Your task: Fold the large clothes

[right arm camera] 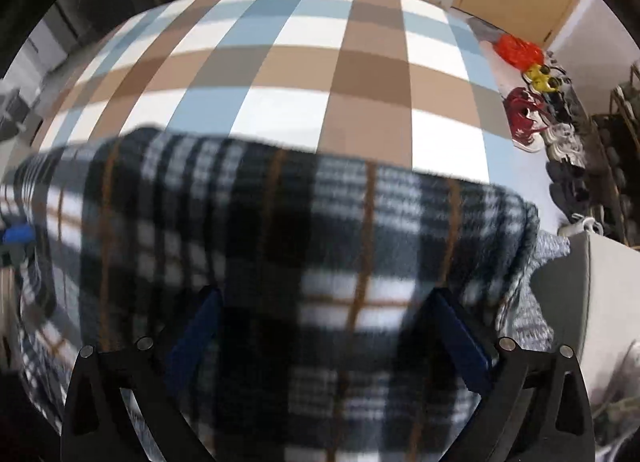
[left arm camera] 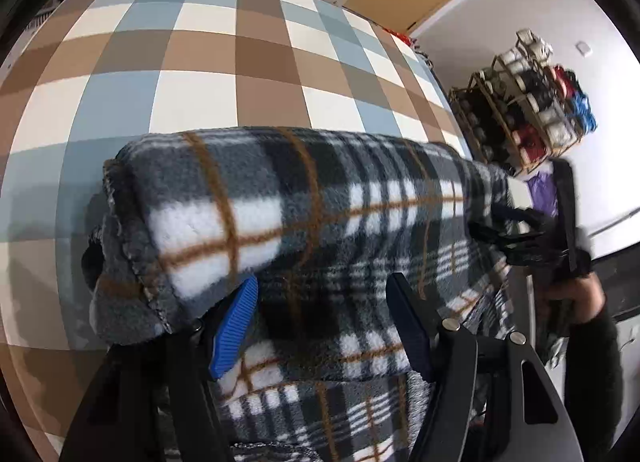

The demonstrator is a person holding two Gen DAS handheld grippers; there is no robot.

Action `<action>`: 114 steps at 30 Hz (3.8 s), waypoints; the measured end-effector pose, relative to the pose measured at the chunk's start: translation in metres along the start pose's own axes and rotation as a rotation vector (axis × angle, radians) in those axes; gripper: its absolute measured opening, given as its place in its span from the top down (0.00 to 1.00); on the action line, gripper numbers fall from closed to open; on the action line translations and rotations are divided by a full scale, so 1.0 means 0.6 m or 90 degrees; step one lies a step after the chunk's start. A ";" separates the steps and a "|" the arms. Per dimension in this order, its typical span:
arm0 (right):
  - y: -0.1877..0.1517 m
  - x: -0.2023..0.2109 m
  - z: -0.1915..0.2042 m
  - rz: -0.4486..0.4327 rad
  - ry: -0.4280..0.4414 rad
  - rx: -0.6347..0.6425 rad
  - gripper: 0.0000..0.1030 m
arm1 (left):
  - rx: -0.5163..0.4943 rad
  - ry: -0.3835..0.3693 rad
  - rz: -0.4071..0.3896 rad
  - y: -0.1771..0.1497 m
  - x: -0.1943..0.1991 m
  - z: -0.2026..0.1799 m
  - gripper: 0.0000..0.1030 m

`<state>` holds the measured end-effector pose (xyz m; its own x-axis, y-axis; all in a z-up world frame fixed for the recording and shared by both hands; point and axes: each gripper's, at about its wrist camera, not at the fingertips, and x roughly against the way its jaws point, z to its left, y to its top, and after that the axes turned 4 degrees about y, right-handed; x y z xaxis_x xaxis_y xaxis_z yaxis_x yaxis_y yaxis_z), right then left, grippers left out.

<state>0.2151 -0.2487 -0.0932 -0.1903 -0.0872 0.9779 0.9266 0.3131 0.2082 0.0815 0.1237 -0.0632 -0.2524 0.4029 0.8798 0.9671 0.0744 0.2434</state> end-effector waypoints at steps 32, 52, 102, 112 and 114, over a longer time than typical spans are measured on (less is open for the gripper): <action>0.032 0.025 0.083 -0.151 0.076 0.071 0.00 | -0.118 0.244 0.018 0.065 -0.008 -0.044 0.39; -0.300 0.093 0.236 -0.250 0.132 -0.024 0.00 | -0.119 0.305 0.002 -0.236 0.054 -0.033 0.39; -0.304 0.135 0.203 -0.336 0.344 -0.093 0.00 | -0.022 0.430 -0.251 -0.258 0.199 0.040 0.19; -0.326 0.159 0.198 -0.352 0.358 -0.040 0.00 | 0.112 0.203 -0.044 -0.305 0.194 0.078 0.19; -0.328 0.165 0.198 -0.357 0.370 -0.036 0.00 | 0.129 0.161 -0.002 -0.315 0.179 0.074 0.19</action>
<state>-0.0246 -0.2063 -0.0349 -0.4471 -0.6990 0.5581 0.7612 0.0303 0.6478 -0.1268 0.1933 -0.0327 -0.2312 0.1642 0.9590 0.9464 0.2664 0.1825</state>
